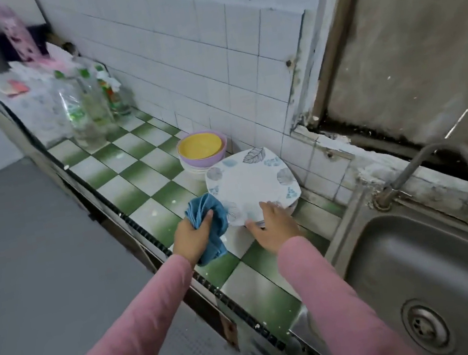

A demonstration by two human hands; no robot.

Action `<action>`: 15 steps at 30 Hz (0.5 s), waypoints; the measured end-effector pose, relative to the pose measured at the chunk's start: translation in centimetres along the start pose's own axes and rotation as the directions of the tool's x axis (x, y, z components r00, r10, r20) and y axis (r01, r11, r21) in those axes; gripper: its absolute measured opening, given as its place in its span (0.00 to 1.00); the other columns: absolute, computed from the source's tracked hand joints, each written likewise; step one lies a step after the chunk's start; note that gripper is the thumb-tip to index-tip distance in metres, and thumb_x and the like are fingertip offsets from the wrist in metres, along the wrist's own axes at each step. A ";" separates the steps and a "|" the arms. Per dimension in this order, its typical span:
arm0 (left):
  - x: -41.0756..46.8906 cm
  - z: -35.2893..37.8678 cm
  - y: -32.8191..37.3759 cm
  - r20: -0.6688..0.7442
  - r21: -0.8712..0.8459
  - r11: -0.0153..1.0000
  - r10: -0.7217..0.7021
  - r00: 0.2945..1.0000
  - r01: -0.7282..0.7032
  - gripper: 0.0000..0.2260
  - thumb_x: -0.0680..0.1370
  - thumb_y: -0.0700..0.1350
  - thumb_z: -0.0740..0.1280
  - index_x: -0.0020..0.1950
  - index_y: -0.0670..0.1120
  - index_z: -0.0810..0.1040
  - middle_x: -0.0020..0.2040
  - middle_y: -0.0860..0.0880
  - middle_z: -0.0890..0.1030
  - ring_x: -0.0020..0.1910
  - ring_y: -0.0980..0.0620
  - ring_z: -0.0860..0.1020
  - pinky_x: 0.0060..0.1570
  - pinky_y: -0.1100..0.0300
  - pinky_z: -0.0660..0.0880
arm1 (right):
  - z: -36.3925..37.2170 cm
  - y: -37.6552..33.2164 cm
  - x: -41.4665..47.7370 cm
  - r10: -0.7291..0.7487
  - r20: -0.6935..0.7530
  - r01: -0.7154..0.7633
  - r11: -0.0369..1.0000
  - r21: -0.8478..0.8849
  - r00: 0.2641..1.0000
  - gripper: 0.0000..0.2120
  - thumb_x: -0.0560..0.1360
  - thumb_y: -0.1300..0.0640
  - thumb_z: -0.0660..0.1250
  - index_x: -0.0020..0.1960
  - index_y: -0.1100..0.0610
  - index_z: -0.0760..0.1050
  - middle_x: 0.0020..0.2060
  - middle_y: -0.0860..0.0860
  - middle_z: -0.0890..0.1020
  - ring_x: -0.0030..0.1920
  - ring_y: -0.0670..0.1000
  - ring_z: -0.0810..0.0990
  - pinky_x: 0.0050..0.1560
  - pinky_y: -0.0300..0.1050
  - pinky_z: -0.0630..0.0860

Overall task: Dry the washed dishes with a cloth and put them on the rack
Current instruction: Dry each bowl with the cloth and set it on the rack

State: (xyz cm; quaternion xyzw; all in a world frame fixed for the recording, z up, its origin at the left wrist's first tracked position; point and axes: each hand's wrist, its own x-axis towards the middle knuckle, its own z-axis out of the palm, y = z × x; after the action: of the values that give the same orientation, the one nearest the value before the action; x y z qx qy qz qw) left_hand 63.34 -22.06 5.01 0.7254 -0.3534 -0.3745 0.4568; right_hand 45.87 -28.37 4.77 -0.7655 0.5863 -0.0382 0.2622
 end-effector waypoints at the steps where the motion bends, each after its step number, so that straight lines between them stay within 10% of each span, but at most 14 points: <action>1: 0.7 -0.7 -0.1 0.002 -0.010 1.000 -0.002 1.000 0.002 0.07 0.81 0.49 0.66 0.54 0.46 0.76 0.48 0.45 0.80 0.47 0.46 0.78 0.49 0.57 0.72 | 0.4 -0.6 0.6 0.008 0.010 -0.008 1.000 0.014 1.000 0.30 0.82 0.41 0.57 0.77 0.57 0.58 0.75 0.55 0.64 0.74 0.57 0.62 0.72 0.53 0.64; 15: 13.9 -12.7 -4.0 0.170 0.008 0.999 -0.045 0.984 0.044 0.09 0.81 0.53 0.64 0.52 0.48 0.78 0.50 0.43 0.83 0.48 0.44 0.81 0.54 0.49 0.78 | 8.2 -12.8 8.9 0.283 0.021 -0.268 0.878 0.396 0.959 0.12 0.81 0.58 0.60 0.62 0.59 0.76 0.58 0.55 0.80 0.58 0.56 0.77 0.59 0.45 0.71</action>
State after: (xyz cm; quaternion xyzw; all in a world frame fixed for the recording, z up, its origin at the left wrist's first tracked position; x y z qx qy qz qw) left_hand 81.55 -27.61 2.07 0.6996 -0.3754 -0.4444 0.4149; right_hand 62.83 -31.38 1.21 -0.6046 0.6743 -0.1326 0.4028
